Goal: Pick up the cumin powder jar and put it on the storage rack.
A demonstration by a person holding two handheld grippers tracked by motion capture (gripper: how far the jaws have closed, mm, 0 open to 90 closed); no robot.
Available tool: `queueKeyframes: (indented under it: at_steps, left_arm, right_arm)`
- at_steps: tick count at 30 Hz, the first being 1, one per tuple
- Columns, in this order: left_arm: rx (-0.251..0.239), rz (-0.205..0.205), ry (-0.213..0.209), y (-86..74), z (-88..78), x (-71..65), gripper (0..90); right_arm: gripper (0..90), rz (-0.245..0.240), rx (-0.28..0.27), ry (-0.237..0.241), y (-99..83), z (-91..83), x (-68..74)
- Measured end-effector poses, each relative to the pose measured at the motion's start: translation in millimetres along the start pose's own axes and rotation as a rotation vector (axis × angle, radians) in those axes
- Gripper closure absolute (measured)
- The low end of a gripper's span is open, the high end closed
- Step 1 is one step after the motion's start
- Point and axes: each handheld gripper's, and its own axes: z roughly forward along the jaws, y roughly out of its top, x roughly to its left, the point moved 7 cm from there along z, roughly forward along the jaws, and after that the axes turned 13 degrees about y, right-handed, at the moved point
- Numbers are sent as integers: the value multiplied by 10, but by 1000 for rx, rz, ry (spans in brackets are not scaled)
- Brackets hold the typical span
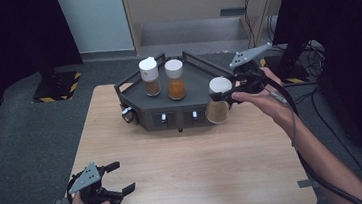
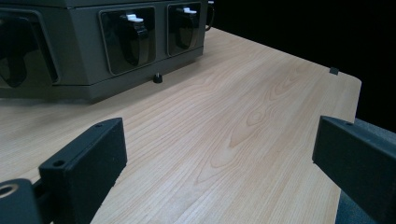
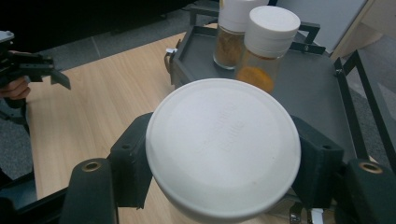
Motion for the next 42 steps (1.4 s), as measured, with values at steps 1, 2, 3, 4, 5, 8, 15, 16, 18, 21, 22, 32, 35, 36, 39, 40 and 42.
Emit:
queueKeyframes:
  at_steps: [1, 2, 3, 4, 5, 8, 15, 16, 18, 21, 22, 32, 35, 36, 39, 40, 42]
  left_arm:
    - [0, 0, 0, 0, 0, 0, 21]
    - [0, 0, 0, -1, 0, 1, 20]
    - [1, 0, 1, -1, 0, 1, 21]
    - [2, 0, 1, 0, 1, 1, 21]
    - [2, 0, 1, -1, 1, 2, 21]
    - [3, 0, 1, 0, 1, 2, 21]
    - [6, 1, 0, -1, 6, 2, 21]
    - [6, 1, 0, -1, 7, 2, 21]
    - [6, 2, 0, -1, 6, 3, 21]
    - [5, 0, 1, -1, 6, 4, 21]
    - [6, 0, 1, -1, 6, 4, 22]
    - [8, 0, 3, -3, 7, 9, 22]
    - [8, 1, 3, -2, 9, 8, 22]
    - [8, 1, 2, 0, 10, 7, 21]
    - [8, 2, 1, 0, 9, 4, 22]
    - [8, 3, 2, 0, 9, 3, 22]
    - [7, 3, 2, -1, 6, 4, 22]
  right_arm:
    - [339, 3, -1, -3, 12, 9, -17]
    - [339, 4, 0, -5, 22, 15, -32]
    - [339, 6, -1, -8, 38, 27, -58]
    - [339, 10, 1, -11, 51, 35, -70]
    - [339, 12, 4, -17, 73, 47, -91]
    - [339, 20, 2, -29, 115, 76, -139]
    - [339, 37, -8, -64, 185, 138, -261]
    - [339, 42, -12, -71, 192, 146, -278]
    - [339, 56, -17, -82, 208, 162, -323]
    - [339, 63, -17, -102, 240, 181, -369]
    - [339, 65, -16, -111, 251, 188, -382]
    - [339, 106, -33, -174, 337, 233, -563]
    - [339, 115, -25, -189, 355, 272, -599]
    - [339, 120, -18, -195, 364, 295, -620]
    - [339, 123, -14, -209, 375, 343, -659]
    - [339, 128, -13, -215, 381, 359, -671]
    - [339, 127, -11, -224, 393, 391, -699]
